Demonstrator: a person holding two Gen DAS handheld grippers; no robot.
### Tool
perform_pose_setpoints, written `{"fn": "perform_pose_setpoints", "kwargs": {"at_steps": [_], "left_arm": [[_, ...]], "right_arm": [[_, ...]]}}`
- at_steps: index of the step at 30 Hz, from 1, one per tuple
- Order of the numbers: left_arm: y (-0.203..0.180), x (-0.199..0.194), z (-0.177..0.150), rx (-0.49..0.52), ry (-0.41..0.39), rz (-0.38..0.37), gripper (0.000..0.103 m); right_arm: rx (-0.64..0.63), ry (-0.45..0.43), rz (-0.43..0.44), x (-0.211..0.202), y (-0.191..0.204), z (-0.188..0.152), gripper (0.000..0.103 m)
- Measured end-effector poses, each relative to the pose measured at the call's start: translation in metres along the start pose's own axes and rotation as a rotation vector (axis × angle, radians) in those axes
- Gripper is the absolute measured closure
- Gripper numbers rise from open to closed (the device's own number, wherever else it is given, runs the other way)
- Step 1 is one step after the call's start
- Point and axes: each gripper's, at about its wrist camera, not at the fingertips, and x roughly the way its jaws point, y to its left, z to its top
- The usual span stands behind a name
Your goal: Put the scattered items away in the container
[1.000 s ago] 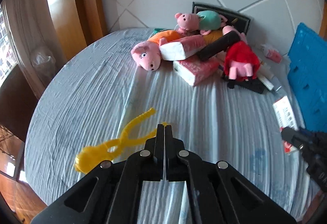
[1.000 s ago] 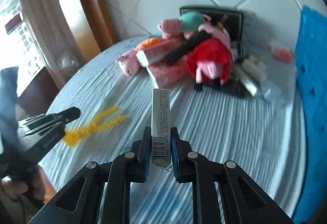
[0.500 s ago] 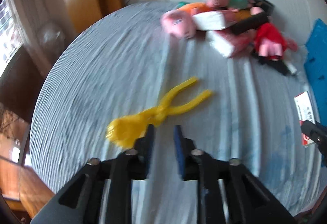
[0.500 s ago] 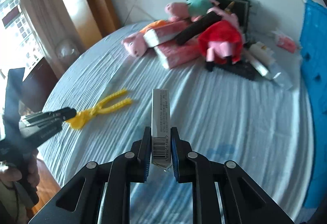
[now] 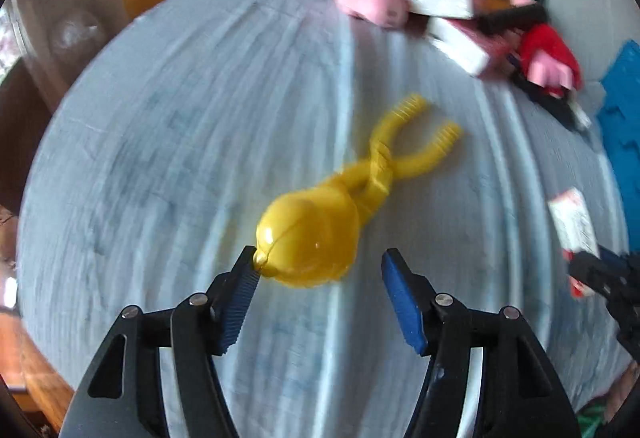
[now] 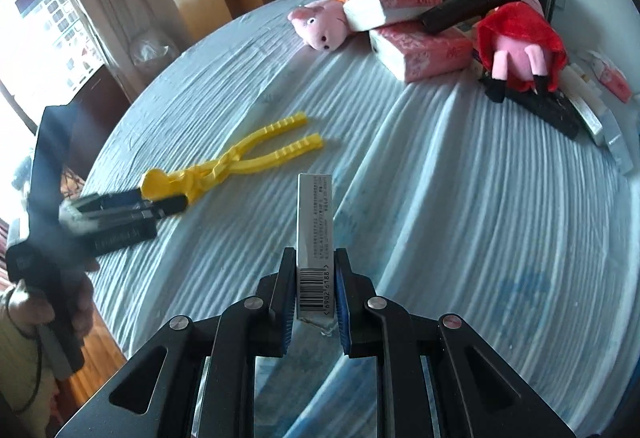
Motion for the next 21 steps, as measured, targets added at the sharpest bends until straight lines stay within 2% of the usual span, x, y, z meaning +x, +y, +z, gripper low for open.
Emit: {"fn": "perform_pose_setpoints", "kwargs": {"at_steps": [4, 8, 10, 13, 14, 15, 21], "left_arm": [[-0.019, -0.012, -0.009, 0.080, -0.016, -0.069, 0.041], [-0.025, -0.014, 0.003, 0.122, -0.025, -0.022, 0.041], [-0.029, 0.000, 0.013, 0.143, 0.009, 0.033, 0.041], [-0.033, 0.018, 0.016, 0.164, 0.053, 0.070, 0.041], [-0.034, 0.019, 0.015, 0.169, 0.046, 0.066, 0.043], [-0.035, 0.019, 0.014, 0.169, 0.031, 0.065, 0.049], [-0.045, -0.005, 0.004, 0.183, -0.065, 0.085, 0.049]], "right_arm": [[0.025, 0.005, -0.018, 0.001, -0.003, -0.004, 0.086], [0.051, 0.007, -0.033, 0.001, -0.009, -0.010, 0.086], [0.061, 0.006, -0.035, 0.000, -0.011, -0.011, 0.086], [0.071, 0.003, -0.038, 0.001, -0.012, -0.012, 0.086], [0.071, 0.003, -0.039, 0.003, -0.012, -0.012, 0.086], [0.070, 0.003, -0.041, 0.004, -0.010, -0.011, 0.086], [0.063, 0.000, -0.042, 0.011, -0.005, -0.006, 0.086]]}}
